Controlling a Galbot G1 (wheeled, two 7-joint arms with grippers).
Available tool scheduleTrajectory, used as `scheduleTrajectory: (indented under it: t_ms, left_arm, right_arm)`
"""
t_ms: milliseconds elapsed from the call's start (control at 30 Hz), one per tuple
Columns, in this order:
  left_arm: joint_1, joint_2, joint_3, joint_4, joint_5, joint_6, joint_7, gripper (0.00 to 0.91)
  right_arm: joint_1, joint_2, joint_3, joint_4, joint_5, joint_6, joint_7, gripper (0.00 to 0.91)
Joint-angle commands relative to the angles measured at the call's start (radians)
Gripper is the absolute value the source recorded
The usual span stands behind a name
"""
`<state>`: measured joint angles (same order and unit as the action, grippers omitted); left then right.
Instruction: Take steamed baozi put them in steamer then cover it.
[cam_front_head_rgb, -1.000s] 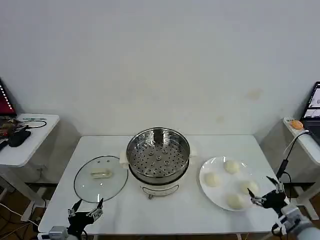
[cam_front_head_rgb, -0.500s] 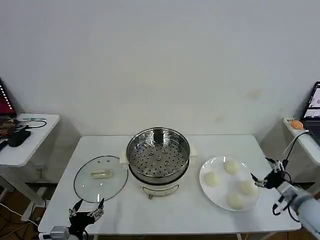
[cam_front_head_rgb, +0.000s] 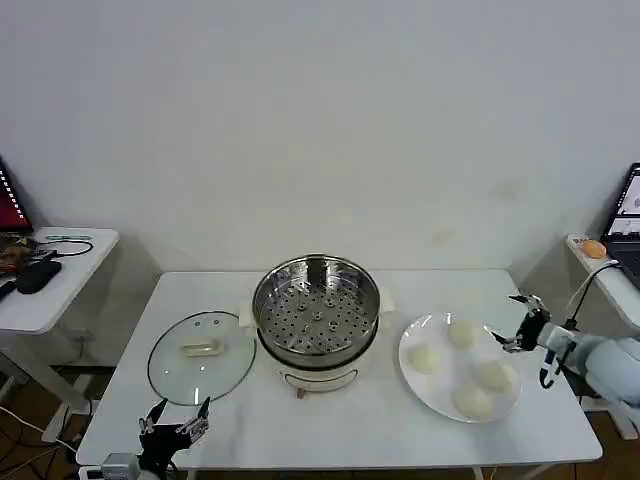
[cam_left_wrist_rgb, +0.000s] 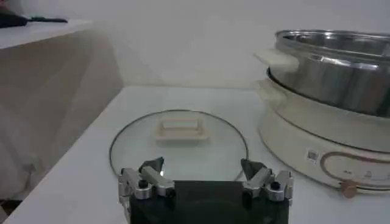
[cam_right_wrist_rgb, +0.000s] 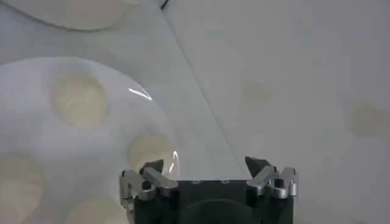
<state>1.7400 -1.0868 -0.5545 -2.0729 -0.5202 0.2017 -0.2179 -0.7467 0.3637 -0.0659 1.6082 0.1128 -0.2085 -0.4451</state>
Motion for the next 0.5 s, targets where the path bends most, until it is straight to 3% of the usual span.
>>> scheduleTrajectory:
  t_ms: [33,333,500]
  left_arm:
    - [0.000,0.000,0.000,0.000,0.000,0.000,0.000,0.907]
    - [-0.002,-0.002,-0.001,-0.001,-0.002,0.006,0.001,0.907]
    - [0.000,-0.005,-0.002,-0.005,-0.002,0.007,0.003,0.907]
  right_arm:
    - [0.329,-0.033,-0.328,-0.088,-0.016,0.034,-0.132,0.907]
    - [0.665,0.042,-0.699,-0.247,0.001,0.140,-0.202,0.907]
    - [0.747,0.054,-0.817,-0.281,0.009,0.164,-0.266,0.907]
